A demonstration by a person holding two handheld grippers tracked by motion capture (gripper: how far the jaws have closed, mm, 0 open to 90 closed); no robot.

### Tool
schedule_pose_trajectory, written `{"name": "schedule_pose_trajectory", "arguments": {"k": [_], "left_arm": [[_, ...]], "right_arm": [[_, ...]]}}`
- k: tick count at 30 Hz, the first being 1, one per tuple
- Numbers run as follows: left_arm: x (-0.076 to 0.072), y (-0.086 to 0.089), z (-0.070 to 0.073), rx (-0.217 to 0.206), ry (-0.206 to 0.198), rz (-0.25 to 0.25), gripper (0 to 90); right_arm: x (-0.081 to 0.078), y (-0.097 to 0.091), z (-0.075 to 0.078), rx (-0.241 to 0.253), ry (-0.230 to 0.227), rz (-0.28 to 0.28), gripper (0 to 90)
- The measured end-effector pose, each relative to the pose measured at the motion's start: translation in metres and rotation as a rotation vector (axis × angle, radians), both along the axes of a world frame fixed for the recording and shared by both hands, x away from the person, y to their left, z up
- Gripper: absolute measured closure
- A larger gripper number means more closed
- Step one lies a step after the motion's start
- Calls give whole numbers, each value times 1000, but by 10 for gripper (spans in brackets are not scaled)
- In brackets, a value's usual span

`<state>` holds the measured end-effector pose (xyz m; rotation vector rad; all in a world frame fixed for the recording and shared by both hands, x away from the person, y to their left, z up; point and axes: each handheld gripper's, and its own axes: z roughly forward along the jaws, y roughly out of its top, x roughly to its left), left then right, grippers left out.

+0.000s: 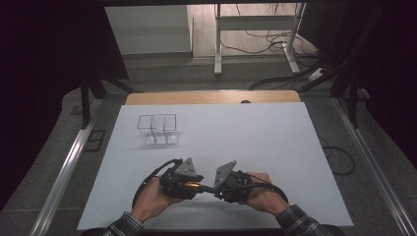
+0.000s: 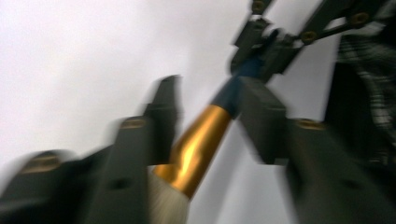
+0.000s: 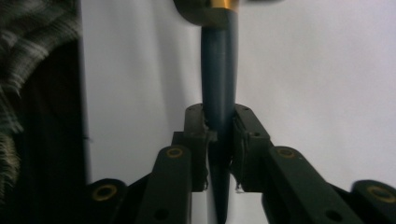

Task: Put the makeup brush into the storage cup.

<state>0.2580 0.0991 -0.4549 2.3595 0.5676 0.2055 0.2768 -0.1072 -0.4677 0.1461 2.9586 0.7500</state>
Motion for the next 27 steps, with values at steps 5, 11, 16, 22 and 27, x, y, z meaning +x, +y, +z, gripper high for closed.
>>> {"name": "schedule_pose_trajectory", "arguments": {"k": [5,11,16,22,27], "left_arm": [[2,6,-1,-36,-31,89,213],[7,18,-5,-51,-1,144,64],[8,27,-7,-51,21,174,44],[15,41,-12,-99,38,228,57],[20,52,-16,-145,46,250,42]], "right_arm": [[3,-5,2,-3,15,-27,773],[6,-8,0,3,28,-73,772],[8,-11,1,13,29,-124,772],[12,-17,1,11,17,-184,771],[15,-22,2,25,-1,-243,771]]}}
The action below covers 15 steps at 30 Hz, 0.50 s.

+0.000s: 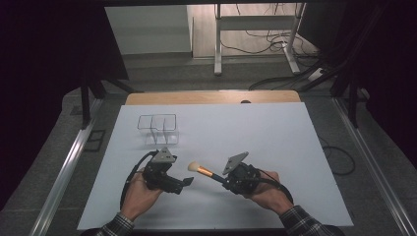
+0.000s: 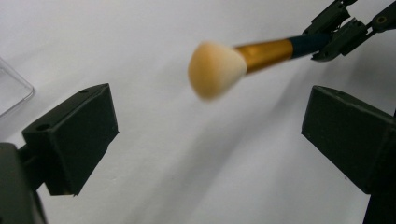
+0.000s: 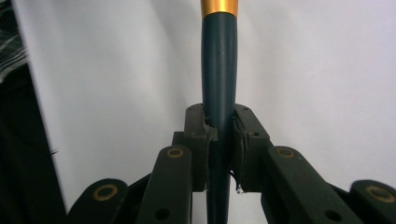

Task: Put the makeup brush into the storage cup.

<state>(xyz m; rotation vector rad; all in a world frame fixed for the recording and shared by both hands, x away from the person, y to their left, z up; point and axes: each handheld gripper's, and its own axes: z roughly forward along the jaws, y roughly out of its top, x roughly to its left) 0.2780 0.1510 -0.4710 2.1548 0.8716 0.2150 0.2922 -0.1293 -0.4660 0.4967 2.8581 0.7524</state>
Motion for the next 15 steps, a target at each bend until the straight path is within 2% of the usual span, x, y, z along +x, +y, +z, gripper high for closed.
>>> {"name": "schedule_pose_trajectory", "arguments": {"k": [5,7,10,12,15], "left_arm": [[3,7,-4,6,11,45,25],[4,10,-7,6,10,81,16],[8,17,-13,1,32,123,8],[11,21,-15,-15,52,142,2],[13,26,-16,-76,78,154,0]], "right_arm": [[3,-6,2,25,-17,-57,771],[4,-8,2,35,-22,-81,770],[5,-10,2,46,-29,-112,770],[6,-12,2,53,-43,-128,770],[8,-14,1,67,-53,-147,770]]}}
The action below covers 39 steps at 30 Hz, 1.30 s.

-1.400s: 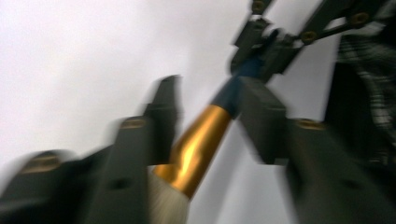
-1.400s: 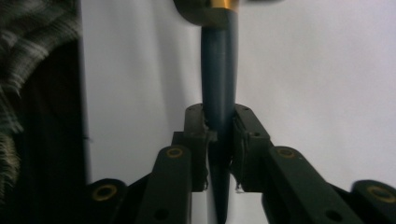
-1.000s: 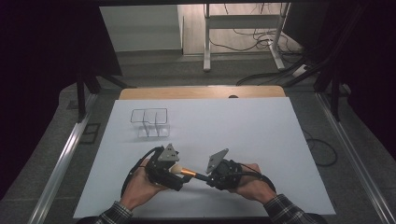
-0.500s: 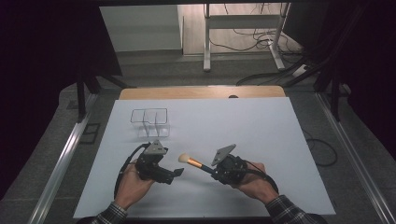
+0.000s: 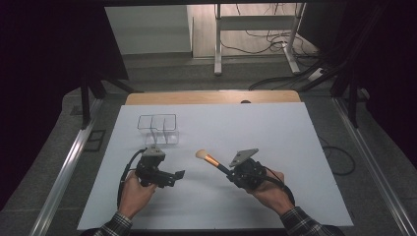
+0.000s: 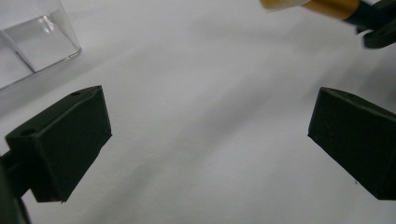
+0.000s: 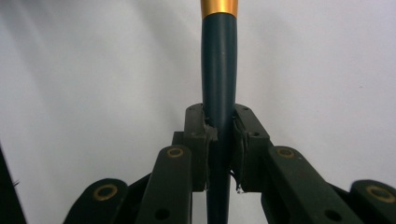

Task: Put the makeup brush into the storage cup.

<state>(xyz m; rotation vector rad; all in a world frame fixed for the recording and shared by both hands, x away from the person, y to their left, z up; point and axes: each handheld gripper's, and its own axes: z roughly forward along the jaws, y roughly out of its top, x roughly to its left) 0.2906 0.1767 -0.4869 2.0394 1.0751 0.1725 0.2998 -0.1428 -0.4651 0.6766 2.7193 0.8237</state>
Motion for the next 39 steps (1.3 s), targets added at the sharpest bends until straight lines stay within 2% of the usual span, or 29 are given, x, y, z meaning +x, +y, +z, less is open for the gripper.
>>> {"name": "schedule_pose_trajectory", "arguments": {"k": [3,5,6,11,14,19,25,30,35,36,37,38,39], "left_arm": [[2,2,2,-54,43,-1,4],[2,2,4,-85,51,-2,5],[2,2,5,-96,54,-10,2],[2,-4,10,-132,60,-22,0],[4,-8,11,-189,71,-52,0],[6,-18,11,-243,88,-97,0],[6,-29,12,-262,87,-145,0],[8,-35,11,-301,106,-172,0],[9,-45,12,-302,109,-207,13],[8,-47,12,-306,111,-208,29],[8,-48,12,-303,113,-206,85],[9,-48,12,-300,113,-207,85],[9,-48,12,-310,117,-210,124]], "right_arm": [[1,0,-1,26,-2,-23,769],[1,0,0,42,-13,-36,770],[0,1,1,66,-16,-44,770],[-2,5,1,106,-13,-57,769],[-3,8,1,120,-18,-56,769],[-6,14,1,164,-20,-58,769],[-13,22,1,192,-22,-49,769],[-18,29,0,226,-9,-38,768],[-22,34,-1,248,-2,-32,769],[-23,35,-1,250,-4,-28,769],[-24,37,-1,254,-11,-25,769],[-24,37,-1,254,-11,-25,769],[-25,37,-1,255,-10,-22,768]]}}
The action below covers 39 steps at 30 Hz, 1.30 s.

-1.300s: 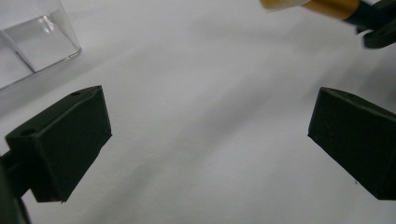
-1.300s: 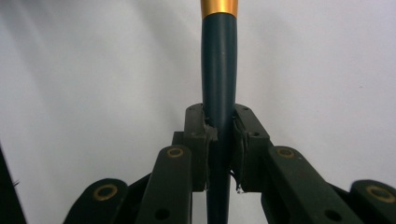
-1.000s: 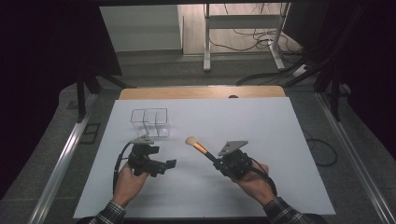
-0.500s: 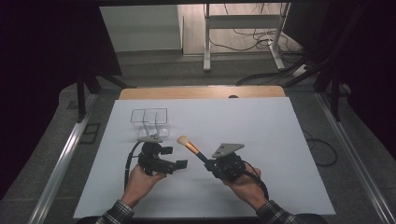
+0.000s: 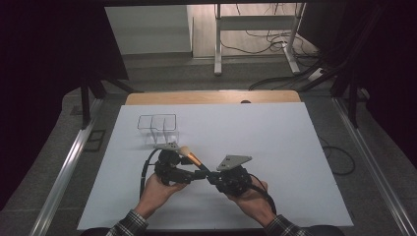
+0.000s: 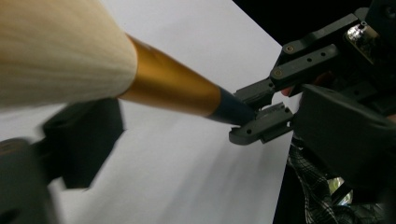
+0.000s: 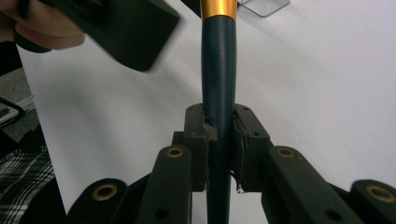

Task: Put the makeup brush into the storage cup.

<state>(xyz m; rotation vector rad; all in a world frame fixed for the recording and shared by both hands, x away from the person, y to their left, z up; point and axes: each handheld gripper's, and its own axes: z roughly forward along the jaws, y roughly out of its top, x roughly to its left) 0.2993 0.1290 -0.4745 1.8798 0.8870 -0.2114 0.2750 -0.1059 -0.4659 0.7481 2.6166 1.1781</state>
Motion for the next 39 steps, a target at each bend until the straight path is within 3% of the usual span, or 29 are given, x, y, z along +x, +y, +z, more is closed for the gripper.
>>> {"name": "schedule_pose_trajectory", "arguments": {"k": [4,6,8,9,12,18,24,30,39], "left_arm": [[0,2,0,-35,18,3,303],[-1,5,0,-39,28,31,458],[2,13,-3,-162,79,-2,644],[3,13,-3,-181,92,-11,717],[0,11,1,-135,73,-14,729],[-3,13,8,-90,34,20,729],[-5,13,12,-34,-12,33,729],[-8,14,16,-2,-48,46,729],[-11,20,21,41,-92,80,729]], "right_arm": [[-1,1,0,6,0,10,768],[-2,2,-1,3,1,15,768],[-2,3,-2,-4,8,22,766],[-2,4,-4,-10,11,27,764],[-1,6,-6,-19,35,41,742],[5,2,-7,-41,15,20,388],[12,-2,-12,-38,53,24,186],[13,-4,-14,-50,59,38,97],[15,-12,-15,-72,59,40,49]]}}
